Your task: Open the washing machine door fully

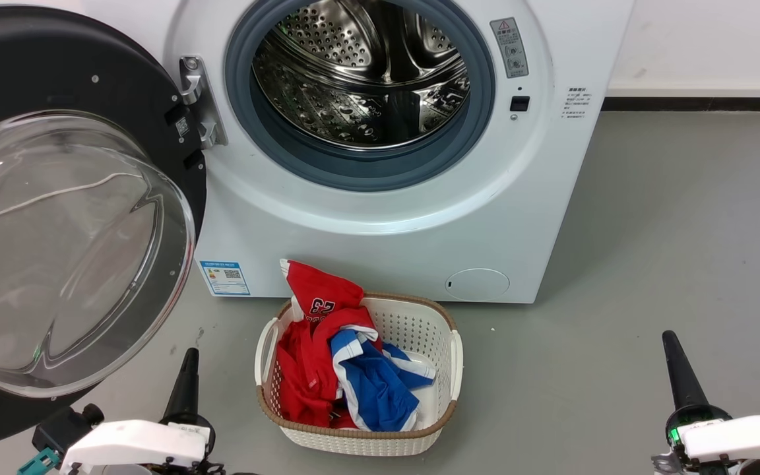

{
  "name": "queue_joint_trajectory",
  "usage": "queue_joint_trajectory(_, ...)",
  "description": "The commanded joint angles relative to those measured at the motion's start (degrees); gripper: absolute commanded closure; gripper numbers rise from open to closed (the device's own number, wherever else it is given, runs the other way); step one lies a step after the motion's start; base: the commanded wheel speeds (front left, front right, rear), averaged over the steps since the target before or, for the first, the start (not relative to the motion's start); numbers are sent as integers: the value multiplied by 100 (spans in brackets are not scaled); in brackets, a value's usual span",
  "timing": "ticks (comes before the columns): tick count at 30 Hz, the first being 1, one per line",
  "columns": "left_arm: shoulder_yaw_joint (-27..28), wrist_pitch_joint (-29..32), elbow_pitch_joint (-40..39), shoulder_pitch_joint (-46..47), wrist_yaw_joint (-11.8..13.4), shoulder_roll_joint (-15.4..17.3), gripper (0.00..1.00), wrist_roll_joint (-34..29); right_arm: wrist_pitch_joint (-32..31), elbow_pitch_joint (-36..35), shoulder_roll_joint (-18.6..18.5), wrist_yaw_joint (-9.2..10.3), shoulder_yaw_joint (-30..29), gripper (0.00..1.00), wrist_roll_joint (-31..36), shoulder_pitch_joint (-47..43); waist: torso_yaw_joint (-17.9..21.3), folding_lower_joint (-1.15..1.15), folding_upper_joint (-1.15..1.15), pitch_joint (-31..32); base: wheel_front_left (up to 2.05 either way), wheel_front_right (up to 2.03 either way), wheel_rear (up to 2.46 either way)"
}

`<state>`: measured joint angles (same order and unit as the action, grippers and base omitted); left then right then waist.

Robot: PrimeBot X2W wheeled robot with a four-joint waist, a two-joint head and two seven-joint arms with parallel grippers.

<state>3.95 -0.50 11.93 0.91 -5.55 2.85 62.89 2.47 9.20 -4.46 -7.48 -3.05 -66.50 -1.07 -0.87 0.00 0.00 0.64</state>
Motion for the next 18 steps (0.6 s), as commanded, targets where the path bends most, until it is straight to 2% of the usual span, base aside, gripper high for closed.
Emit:
queue_joint_trajectory(1, 25, 34, -26, 134, -32, 9, 100, 116, -20, -16, -45, -2, -9, 100, -132, 147, 1, 0, 0, -1, 0, 0, 0)
queue_joint_trajectory(18, 113, 280, 60, 293, -99, 8, 100, 1116, -267, 155, -36, -2, -49, 100, -1066, 368, 27, 0, 0, -25, 0, 0, 0)
